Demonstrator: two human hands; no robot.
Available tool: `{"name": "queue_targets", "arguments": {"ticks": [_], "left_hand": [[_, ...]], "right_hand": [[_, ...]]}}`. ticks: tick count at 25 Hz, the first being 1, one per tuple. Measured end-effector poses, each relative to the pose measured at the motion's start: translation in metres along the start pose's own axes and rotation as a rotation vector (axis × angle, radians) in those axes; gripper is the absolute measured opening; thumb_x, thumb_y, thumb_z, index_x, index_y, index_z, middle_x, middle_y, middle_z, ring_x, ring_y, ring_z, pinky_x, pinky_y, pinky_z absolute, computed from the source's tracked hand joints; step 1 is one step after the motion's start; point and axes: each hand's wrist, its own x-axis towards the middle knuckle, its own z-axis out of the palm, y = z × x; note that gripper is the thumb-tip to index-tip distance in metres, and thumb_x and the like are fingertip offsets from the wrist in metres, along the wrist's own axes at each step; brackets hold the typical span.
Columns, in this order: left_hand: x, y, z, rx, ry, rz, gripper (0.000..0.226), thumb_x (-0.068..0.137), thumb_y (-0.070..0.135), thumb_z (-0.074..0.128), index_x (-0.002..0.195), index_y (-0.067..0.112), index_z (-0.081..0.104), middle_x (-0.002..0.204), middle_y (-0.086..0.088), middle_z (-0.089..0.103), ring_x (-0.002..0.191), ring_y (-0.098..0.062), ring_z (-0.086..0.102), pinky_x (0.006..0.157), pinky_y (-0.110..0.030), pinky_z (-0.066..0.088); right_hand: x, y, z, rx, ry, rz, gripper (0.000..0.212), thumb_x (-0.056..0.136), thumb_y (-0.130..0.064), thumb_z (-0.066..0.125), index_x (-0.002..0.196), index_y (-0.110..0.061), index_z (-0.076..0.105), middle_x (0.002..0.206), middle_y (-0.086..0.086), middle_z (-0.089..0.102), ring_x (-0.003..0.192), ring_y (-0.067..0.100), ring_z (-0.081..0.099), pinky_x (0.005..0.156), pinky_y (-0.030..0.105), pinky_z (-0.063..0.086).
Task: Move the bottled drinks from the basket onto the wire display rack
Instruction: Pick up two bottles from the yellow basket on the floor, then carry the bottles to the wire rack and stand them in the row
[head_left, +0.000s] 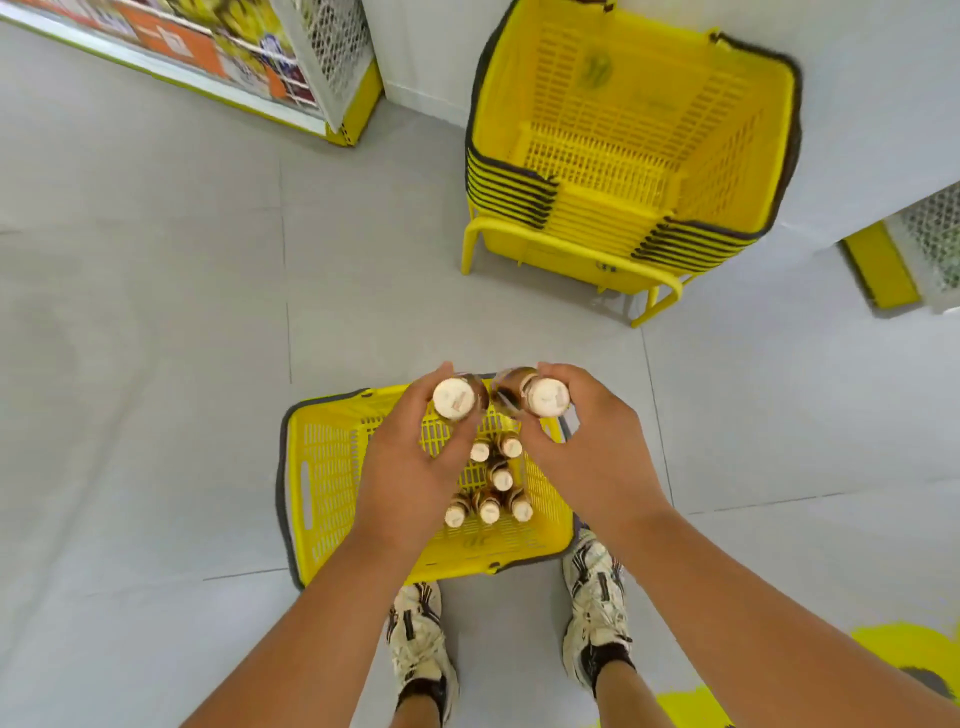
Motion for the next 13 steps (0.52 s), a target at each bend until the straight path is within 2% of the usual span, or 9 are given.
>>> {"name": "queue_targets", "arguments": {"ticks": [3, 5, 7, 10, 13], "left_hand": [[-0.026, 0.071, -0.048, -0.021, 0.022, 0.030, 0.041, 0.091, 0.032, 0.074, 0.131, 0.030, 0.063, 0.128, 0.027, 0.064, 0.121, 0.016, 0.053, 0.099, -0.007, 0.041], [-0.045, 0.119, -0.078, -0.003, 0.039, 0.073, 0.041, 0.090, 0.033, 0.074, 0.130, 0.030, 0.064, 0.128, 0.024, 0.065, 0.120, 0.015, 0.054, 0.095, -0.002, 0.037], [-0.064, 0.168, -0.104, 0.020, 0.063, 0.112, 0.041, 0.090, 0.039, 0.073, 0.129, 0.033, 0.064, 0.127, 0.021, 0.066, 0.120, 0.007, 0.057, 0.097, -0.008, 0.040], [-0.094, 0.242, -0.140, -0.026, 0.085, 0.143, 0.034, 0.090, 0.040, 0.073, 0.122, 0.041, 0.063, 0.119, 0.023, 0.068, 0.118, 0.002, 0.060, 0.095, -0.016, 0.045], [-0.117, 0.315, -0.184, -0.097, 0.052, 0.200, 0.032, 0.090, 0.029, 0.077, 0.107, 0.051, 0.061, 0.107, 0.032, 0.068, 0.109, 0.005, 0.064, 0.089, -0.016, 0.048]], "right_hand": [[-0.029, -0.059, -0.058, 0.037, 0.024, -0.076, 0.039, 0.086, -0.020, 0.077, 0.116, -0.042, 0.064, 0.110, -0.029, 0.066, 0.105, -0.008, 0.060, 0.092, 0.012, 0.046], [-0.049, -0.095, -0.097, 0.053, 0.046, -0.121, 0.040, 0.085, -0.022, 0.078, 0.121, -0.033, 0.067, 0.117, -0.020, 0.069, 0.110, -0.002, 0.063, 0.094, 0.015, 0.048], [-0.069, -0.134, -0.133, 0.057, 0.054, -0.180, 0.037, 0.085, -0.023, 0.079, 0.120, -0.025, 0.068, 0.114, -0.011, 0.072, 0.108, 0.004, 0.065, 0.092, 0.015, 0.049], [-0.099, -0.202, -0.188, 0.060, 0.062, -0.269, 0.032, 0.084, -0.023, 0.080, 0.114, -0.024, 0.070, 0.105, -0.012, 0.072, 0.101, 0.004, 0.065, 0.085, 0.015, 0.050], [-0.125, -0.268, -0.241, 0.127, 0.089, -0.341, 0.032, 0.082, -0.027, 0.081, 0.112, -0.028, 0.071, 0.103, -0.017, 0.073, 0.101, 0.004, 0.067, 0.085, 0.022, 0.054]]}}
